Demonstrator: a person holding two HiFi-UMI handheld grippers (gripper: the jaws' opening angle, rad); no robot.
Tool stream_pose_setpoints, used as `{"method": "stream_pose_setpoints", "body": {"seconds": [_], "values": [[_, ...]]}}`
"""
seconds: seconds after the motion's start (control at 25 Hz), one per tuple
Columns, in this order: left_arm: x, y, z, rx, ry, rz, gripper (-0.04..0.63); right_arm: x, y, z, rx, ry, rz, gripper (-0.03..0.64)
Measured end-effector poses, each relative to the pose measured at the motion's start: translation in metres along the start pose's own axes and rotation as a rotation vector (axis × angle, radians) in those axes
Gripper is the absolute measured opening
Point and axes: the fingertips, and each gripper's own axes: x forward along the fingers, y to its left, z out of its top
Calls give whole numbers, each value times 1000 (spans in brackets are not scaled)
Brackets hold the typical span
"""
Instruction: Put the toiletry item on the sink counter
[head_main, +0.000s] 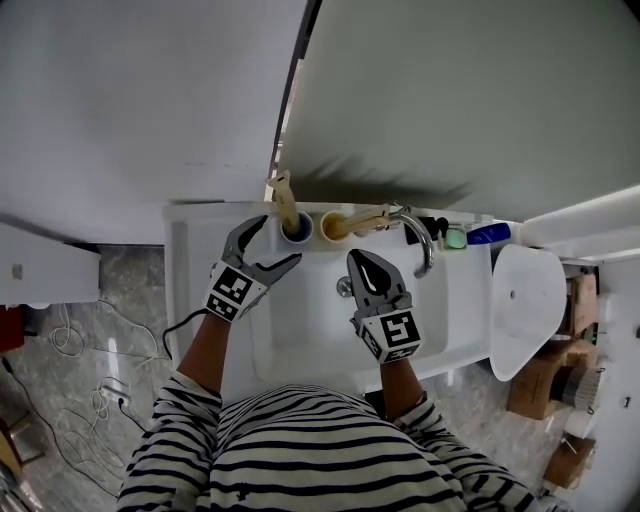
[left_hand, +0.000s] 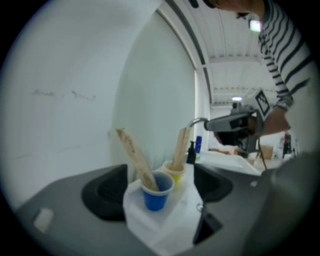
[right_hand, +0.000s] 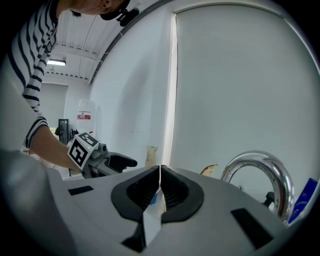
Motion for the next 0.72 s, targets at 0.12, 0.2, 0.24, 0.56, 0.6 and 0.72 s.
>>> {"method": "stream_pose_setpoints", "body": {"seconds": [0.12,0.2,0.24,0.56,0.6,0.72], "values": [[-16,-8,18,-2,-51,7,414,-9,5,9,-8,-18,5,14],[-25,-15,32,6,-79,3,413,-15,8,13,-13,-29,8,14],[-30,-19,39,12,-92,1,409,-18,10,14,-15,-33,10,14],[-61,-56,89,48,-195,-26,311,-48,25,28,-26,-76,16,14],[-64,-61,94,51,-202,-31,295,-52,27,29,-29,-81,17,14],[-74,-75,107,69,-227,-42,240,-64,34,34,-38,-94,23,14]]}}
